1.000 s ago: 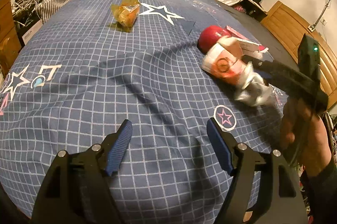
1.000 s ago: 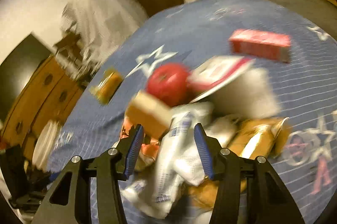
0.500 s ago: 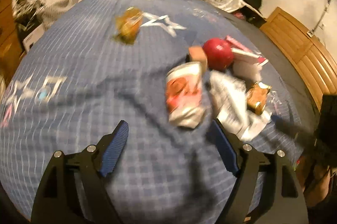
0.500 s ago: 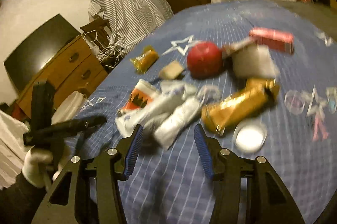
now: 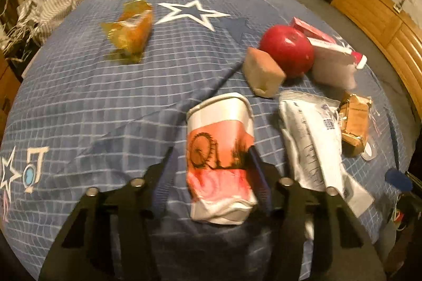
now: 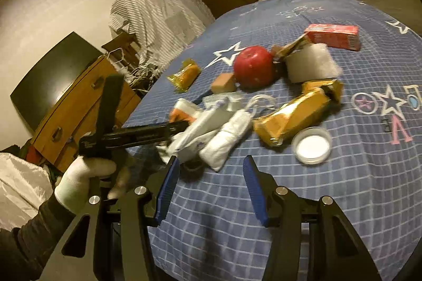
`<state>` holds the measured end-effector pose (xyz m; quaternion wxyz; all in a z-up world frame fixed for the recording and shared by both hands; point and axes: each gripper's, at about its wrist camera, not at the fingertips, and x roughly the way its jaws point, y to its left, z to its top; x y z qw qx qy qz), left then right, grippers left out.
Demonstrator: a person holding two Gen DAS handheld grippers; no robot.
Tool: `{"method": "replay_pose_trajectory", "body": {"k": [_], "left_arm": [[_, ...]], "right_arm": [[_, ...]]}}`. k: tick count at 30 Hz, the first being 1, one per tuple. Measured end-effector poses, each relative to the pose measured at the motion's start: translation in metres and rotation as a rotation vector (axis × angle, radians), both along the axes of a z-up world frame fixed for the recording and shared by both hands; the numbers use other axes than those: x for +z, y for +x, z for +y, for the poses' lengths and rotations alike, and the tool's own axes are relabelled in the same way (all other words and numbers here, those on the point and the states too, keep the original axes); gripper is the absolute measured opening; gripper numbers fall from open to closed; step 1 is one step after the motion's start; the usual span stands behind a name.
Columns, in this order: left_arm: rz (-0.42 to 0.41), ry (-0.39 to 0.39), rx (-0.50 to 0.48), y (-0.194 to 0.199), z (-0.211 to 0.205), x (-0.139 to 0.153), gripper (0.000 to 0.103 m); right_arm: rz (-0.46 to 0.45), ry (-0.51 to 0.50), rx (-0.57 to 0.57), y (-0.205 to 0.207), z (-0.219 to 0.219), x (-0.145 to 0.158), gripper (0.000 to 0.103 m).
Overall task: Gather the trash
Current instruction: 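Grasp the orange-printed paper cup with the left tool while the right tool grasps the white wrapper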
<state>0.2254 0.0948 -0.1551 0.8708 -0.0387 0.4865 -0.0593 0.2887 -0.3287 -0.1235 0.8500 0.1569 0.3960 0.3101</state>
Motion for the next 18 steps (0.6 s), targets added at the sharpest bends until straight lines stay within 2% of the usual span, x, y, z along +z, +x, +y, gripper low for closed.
{"method": "replay_pose_trajectory", "body": {"k": [5, 9, 15, 18], "left_arm": [[-0.019, 0.046, 0.028, -0.012, 0.019, 0.002, 0.045], [-0.019, 0.051, 0.031, -0.012, 0.021, 0.002, 0.047], [-0.018, 0.040, 0.036, -0.007, 0.017, -0.001, 0.049], [-0.017, 0.045, 0.036, -0.007, 0.016, -0.002, 0.049]], "right_arm": [[0.019, 0.003, -0.070, 0.014, -0.011, 0.001, 0.053], [0.056, 0.039, 0.016, 0.028, 0.025, 0.008, 0.052], [0.083, -0.044, 0.054, 0.058, 0.087, 0.012, 0.052], [0.135, -0.152, 0.019, 0.076, 0.105, -0.005, 0.052]]}}
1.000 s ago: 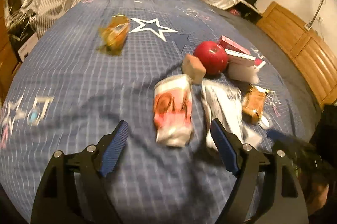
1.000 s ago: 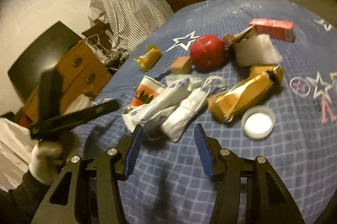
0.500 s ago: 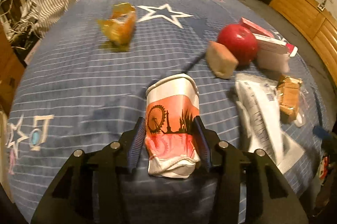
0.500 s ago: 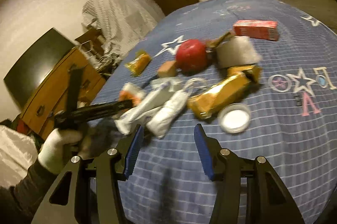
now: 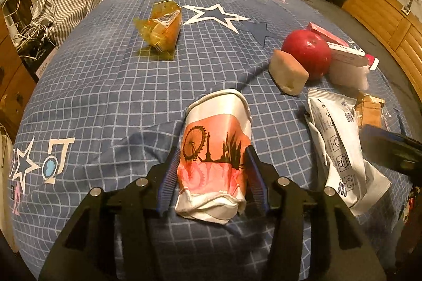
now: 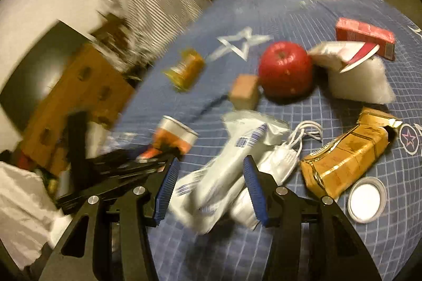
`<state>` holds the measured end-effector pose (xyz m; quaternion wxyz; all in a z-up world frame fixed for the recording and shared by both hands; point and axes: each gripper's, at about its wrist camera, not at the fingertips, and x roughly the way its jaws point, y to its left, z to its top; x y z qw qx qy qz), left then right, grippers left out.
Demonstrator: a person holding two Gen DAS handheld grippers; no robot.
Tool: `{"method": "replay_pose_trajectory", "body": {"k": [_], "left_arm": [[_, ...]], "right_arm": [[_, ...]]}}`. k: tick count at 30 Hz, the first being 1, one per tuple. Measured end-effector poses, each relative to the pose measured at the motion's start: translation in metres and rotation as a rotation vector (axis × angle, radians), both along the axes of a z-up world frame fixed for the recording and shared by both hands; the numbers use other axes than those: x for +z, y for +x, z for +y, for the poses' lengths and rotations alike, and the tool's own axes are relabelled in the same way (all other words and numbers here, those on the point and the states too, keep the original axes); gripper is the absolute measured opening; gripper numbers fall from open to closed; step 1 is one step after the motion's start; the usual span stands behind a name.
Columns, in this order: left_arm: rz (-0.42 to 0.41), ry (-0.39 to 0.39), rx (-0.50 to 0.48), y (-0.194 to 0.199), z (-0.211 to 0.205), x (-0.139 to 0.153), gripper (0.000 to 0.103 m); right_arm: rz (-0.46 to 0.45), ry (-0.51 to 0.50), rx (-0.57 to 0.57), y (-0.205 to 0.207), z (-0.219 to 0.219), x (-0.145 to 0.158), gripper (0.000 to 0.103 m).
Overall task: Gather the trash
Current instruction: 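Grasp the orange-printed paper cup with the left tool while the right tool grasps the white wrapper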
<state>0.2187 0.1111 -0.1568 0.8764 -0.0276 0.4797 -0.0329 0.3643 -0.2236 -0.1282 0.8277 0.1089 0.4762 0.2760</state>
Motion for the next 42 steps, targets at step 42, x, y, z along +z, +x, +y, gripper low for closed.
{"method": "replay_pose_trajectory", "body": {"k": [42], "left_arm": [[-0.094, -0.088, 0.062, -0.057, 0.010, 0.018, 0.039]], "right_arm": [[-0.326, -0.016, 0.140, -0.073, -0.047, 0.062, 0.059]]}}
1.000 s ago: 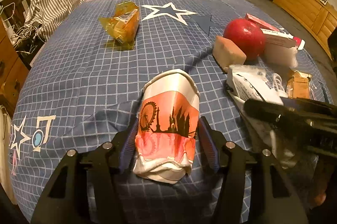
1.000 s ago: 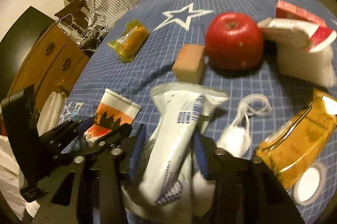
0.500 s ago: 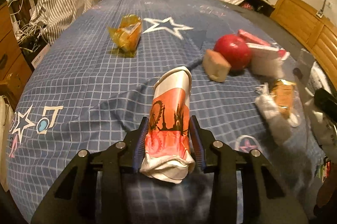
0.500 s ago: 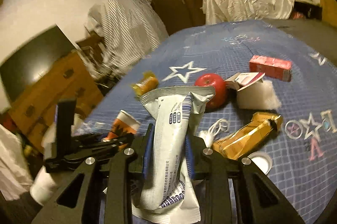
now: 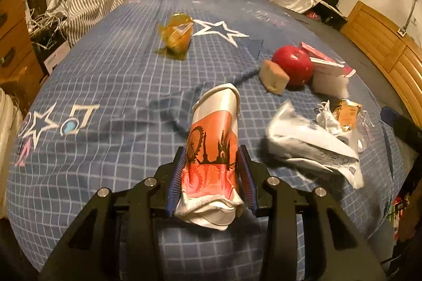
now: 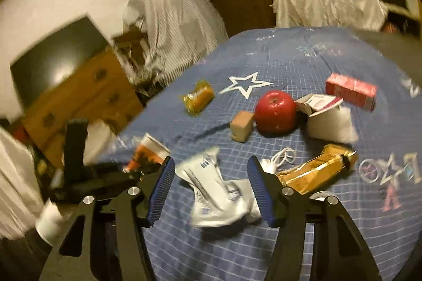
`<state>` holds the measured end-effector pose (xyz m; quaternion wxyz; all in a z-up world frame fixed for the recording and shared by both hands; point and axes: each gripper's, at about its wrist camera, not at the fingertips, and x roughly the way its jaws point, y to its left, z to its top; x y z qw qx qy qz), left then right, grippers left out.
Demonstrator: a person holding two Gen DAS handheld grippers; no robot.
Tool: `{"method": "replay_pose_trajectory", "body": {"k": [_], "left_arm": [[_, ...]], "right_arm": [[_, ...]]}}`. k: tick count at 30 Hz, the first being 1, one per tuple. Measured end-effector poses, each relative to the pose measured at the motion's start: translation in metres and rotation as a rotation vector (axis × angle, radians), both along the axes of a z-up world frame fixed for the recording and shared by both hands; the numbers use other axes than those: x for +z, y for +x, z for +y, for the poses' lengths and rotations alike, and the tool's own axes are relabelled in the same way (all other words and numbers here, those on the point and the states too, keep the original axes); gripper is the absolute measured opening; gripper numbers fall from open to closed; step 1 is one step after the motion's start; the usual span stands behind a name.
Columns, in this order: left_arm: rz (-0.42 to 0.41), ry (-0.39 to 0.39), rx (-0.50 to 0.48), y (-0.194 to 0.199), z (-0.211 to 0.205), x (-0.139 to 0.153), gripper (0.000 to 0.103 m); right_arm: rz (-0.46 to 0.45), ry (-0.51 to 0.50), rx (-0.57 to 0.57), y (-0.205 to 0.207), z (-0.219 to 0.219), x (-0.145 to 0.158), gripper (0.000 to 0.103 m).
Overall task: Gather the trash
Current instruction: 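Grasp the orange-printed paper cup with the left tool while the right tool grasps the white wrapper, then carry the cup and white wrapper to the white bucket and open both tools to drop them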
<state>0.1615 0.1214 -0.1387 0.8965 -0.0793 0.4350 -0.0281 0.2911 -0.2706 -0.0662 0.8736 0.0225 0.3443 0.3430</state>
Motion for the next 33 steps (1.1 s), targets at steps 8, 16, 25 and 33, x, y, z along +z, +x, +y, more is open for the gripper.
{"method": "replay_pose_trajectory", "body": {"k": [8, 16, 25, 33], "left_arm": [[0.024, -0.015, -0.028, 0.001, 0.001, -0.005, 0.041], [0.041, 0.039, -0.018, 0.012, -0.004, -0.016, 0.040], [-0.120, 0.091, 0.024, -0.016, -0.033, 0.026, 0.037], [-0.364, 0.127, -0.067, -0.065, -0.108, 0.092, 0.037]], "right_arm": [[0.027, -0.439, 0.242, 0.028, 0.090, -0.039, 0.067], [0.090, -0.484, 0.208, 0.044, 0.108, -0.072, 0.043], [-0.130, -0.191, -0.006, -0.021, 0.039, 0.000, 0.037], [-0.340, -0.041, -0.285, -0.093, -0.072, 0.057, 0.037]]}}
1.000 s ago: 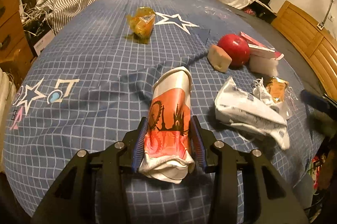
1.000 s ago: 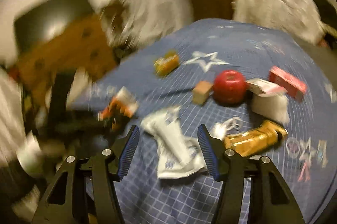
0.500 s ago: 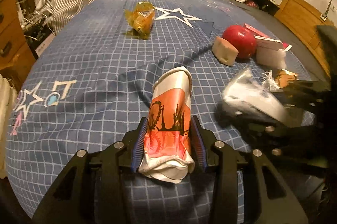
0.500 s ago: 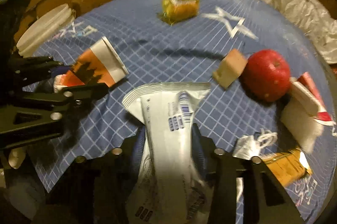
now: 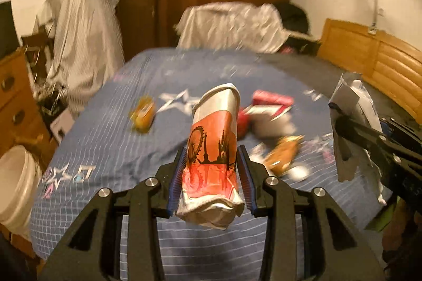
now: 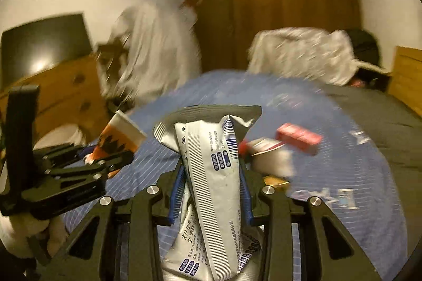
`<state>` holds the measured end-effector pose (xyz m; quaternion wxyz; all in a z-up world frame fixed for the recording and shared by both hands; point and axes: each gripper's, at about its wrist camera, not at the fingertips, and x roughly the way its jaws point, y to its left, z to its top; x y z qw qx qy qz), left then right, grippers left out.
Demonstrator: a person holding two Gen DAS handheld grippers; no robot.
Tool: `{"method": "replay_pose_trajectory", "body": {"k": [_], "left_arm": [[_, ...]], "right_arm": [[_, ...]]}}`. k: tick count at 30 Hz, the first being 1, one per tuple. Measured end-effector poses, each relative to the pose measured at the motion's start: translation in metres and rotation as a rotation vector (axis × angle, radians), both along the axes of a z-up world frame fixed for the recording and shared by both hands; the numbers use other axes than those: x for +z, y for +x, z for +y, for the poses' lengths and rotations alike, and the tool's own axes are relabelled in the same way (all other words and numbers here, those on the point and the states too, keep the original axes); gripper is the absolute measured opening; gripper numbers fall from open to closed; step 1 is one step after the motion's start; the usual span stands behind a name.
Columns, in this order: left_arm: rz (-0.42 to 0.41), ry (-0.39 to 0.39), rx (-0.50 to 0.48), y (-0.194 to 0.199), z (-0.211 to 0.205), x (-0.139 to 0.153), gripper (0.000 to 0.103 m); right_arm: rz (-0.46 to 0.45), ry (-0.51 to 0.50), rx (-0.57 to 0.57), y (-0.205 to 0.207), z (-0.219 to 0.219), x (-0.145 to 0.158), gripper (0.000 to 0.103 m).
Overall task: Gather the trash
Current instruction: 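Carry the cup and white wrapper to the white bucket and open both tools to drop them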
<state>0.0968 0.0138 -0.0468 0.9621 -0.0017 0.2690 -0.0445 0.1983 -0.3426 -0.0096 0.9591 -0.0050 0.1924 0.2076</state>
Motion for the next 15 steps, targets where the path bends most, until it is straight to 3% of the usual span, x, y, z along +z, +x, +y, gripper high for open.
{"method": "replay_pose_trajectory", "body": {"k": [7, 15], "left_arm": [[-0.177, 0.013, -0.012, -0.029, -0.039, 0.027, 0.039], [-0.218, 0.009, -0.004, -0.037, -0.048, 0.026, 0.039]], "right_arm": [[-0.131, 0.066, -0.115, -0.045, -0.050, 0.018, 0.038], [-0.161, 0.107, -0.161, -0.066, -0.081, 0.011, 0.038]]}}
